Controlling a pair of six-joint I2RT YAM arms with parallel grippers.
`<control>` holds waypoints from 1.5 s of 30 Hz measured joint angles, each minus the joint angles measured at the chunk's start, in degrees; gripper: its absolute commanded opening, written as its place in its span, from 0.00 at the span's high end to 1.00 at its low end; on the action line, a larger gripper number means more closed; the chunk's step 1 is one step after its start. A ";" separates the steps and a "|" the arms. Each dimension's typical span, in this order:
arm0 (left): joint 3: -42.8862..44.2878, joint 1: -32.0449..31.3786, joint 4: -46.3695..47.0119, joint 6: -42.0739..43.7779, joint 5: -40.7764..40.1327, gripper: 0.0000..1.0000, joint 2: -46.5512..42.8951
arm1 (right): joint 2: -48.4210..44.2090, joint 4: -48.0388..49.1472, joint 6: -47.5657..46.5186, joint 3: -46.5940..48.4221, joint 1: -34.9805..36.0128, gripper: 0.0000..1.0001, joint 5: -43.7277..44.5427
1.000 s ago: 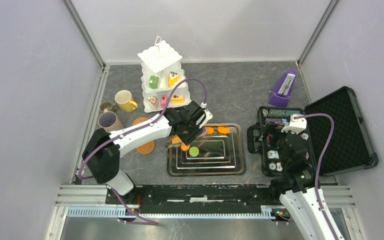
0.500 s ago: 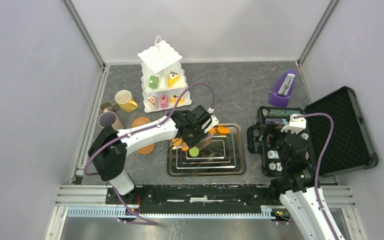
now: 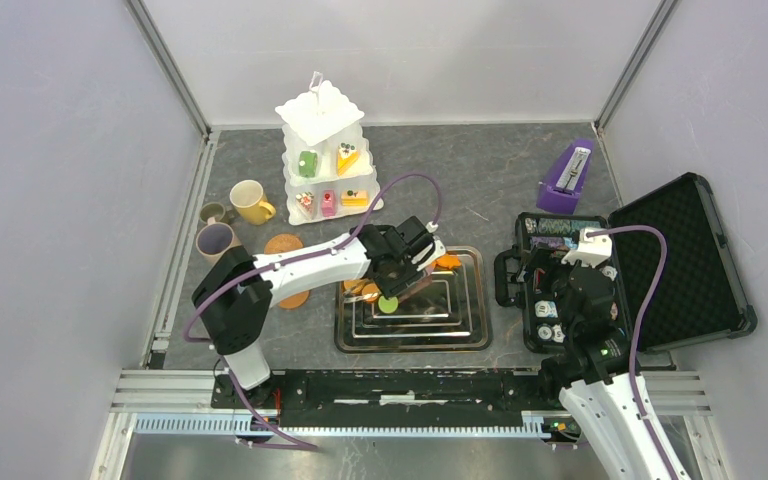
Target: Serve the afternoon tea
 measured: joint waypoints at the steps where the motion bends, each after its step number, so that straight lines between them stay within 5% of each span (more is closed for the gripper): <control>1: 0.24 -0.07 0.00 0.00 -0.20 0.43 0.26 | 0.07 0.00 0.00 0.00 0.00 0.02 0.00; 10: 0.44 -0.42 0.00 0.00 -2.73 0.59 1.49 | 0.09 0.00 0.17 0.00 0.00 0.02 -0.02; 21: -1.77 -1.16 0.50 -0.07 -2.84 0.65 -4.57 | 0.07 0.00 0.17 0.00 0.00 0.02 -0.02; 30: -2.47 -1.16 0.33 -0.44 -8.83 0.66 -17.66 | -0.07 0.00 0.15 0.00 0.00 0.02 -0.04; 35: 4.92 0.74 -0.55 -1.03 -13.25 0.65 -22.40 | -0.11 0.02 0.15 0.00 0.00 0.02 -0.04; 42: 10.32 2.95 -0.92 -1.05 -9.35 0.62 -28.33 | -0.79 -0.02 0.15 0.00 0.00 0.02 -0.02; 45: 8.87 2.80 -0.92 -1.11 -7.76 0.54 -29.09 | -1.05 -0.04 0.15 0.00 0.00 0.02 -0.02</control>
